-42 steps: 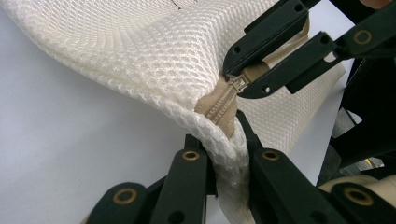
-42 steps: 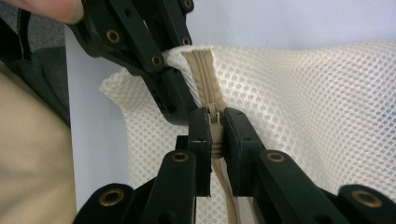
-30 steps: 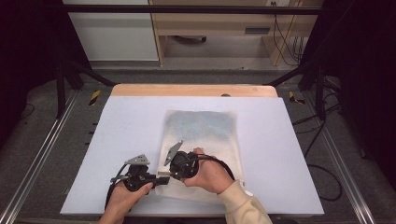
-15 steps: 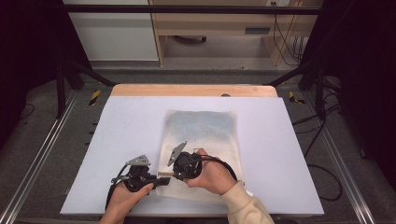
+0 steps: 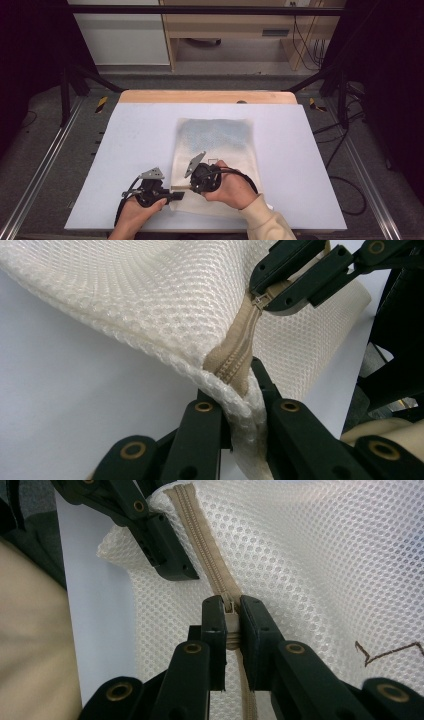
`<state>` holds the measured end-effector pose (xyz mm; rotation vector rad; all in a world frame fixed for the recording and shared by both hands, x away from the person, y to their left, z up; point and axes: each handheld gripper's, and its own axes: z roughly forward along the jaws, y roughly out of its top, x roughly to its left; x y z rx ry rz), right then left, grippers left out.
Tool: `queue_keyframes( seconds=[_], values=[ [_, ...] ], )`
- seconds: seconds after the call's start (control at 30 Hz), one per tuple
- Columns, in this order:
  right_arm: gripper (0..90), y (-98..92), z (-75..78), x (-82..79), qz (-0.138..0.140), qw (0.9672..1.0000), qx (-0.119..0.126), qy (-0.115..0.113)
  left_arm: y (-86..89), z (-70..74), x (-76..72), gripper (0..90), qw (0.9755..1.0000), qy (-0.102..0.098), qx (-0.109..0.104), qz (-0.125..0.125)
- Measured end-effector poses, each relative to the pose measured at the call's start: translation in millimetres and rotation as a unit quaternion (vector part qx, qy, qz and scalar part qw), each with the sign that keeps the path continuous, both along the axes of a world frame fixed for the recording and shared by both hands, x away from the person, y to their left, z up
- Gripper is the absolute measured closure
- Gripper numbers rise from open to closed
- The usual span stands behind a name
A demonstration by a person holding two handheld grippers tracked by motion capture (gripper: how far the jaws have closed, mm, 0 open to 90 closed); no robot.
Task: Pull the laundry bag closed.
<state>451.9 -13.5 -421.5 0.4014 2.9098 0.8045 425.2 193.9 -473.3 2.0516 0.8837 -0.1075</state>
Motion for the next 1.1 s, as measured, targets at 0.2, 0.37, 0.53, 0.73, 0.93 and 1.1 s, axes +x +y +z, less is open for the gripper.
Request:
queue_keyframes(
  seconds=[0.2,0.37,0.53,0.73,0.93,1.1],
  values=[
    [81.9,-6.6,-0.7,-2.8,-0.008,1.0,0.001,0.002,-5.8,-1.0,-1.6,85.4,1.0,-0.003,0.003,-0.008],
    [81.9,-10.9,-1.7,-3.7,-0.009,0.9999,0.007,0.001,-8.2,-1.4,-2.2,85.4,1.0,-0.004,0.003,-0.008],
    [81.9,-16.0,-3.3,-3.8,-0.013,0.9998,0.012,0.005,-9.4,-1.6,-2.8,85.4,1.0,-0.004,0.003,-0.008],
    [81.9,-20.9,-0.7,-4.8,-0.016,0.9998,0.012,0.001,-8.8,-1.9,-2.7,85.3,1.0,-0.003,-0.002,-0.006],
    [81.9,-24.9,0.6,-3.2,-0.024,0.9996,0.013,0.003,-8.0,-0.9,-2.4,85.2,1.0,-0.005,-0.003,-0.006],
    [81.9,-25.7,1.2,-3.6,-0.025,0.9996,0.014,0.003,-8.2,-1.1,-2.4,85.2,1.0,-0.005,-0.003,-0.006]
  ],
)
